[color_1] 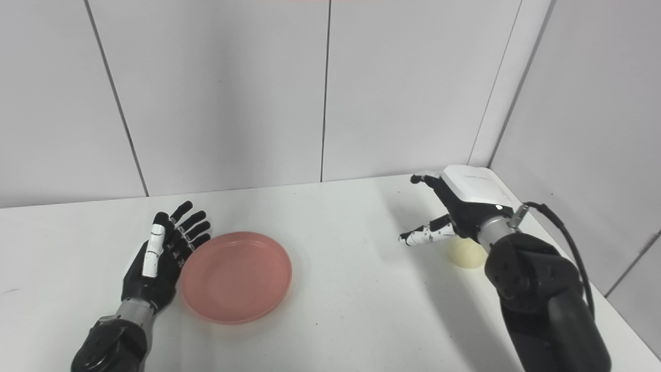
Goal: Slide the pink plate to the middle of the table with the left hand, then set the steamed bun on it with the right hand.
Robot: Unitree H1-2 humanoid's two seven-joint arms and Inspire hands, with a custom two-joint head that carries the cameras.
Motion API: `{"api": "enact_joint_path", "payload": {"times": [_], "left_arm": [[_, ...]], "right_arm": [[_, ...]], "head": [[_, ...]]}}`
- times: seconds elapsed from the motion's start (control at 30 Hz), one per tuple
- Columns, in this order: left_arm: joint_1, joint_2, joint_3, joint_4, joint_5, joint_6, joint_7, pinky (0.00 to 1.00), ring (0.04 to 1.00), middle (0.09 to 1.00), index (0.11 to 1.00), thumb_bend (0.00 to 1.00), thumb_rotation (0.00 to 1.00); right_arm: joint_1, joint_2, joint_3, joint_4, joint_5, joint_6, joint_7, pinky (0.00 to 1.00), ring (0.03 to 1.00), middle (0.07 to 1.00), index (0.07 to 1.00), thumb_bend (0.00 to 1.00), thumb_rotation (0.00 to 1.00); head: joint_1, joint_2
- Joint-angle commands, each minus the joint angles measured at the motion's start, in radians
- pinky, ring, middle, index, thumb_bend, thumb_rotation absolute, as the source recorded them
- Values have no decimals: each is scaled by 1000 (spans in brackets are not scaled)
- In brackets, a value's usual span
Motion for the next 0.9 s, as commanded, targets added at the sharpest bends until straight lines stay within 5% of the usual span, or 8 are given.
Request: {"api": "enact_joint_path", "payload": {"times": [0.0,0.3,0.87], "left_arm": [[-14,8,-3,17,5,1,-5,835,834,832,870,741,834],[-11,12,-11,14,10,4,-14,835,839,841,888,726,849],[-11,10,-20,18,11,8,-17,823,834,845,899,712,855]], "right_arm": [[-44,-55,-21,1,-38,4,29,561,766,834,804,1000,399],[-52,-112,30,121,-97,-8,47,700,819,840,806,1000,419],[-64,-139,108,472,45,-82,-264,802,871,873,810,1000,547]], "head": [[0,0],[1,3],[11,3]]}}
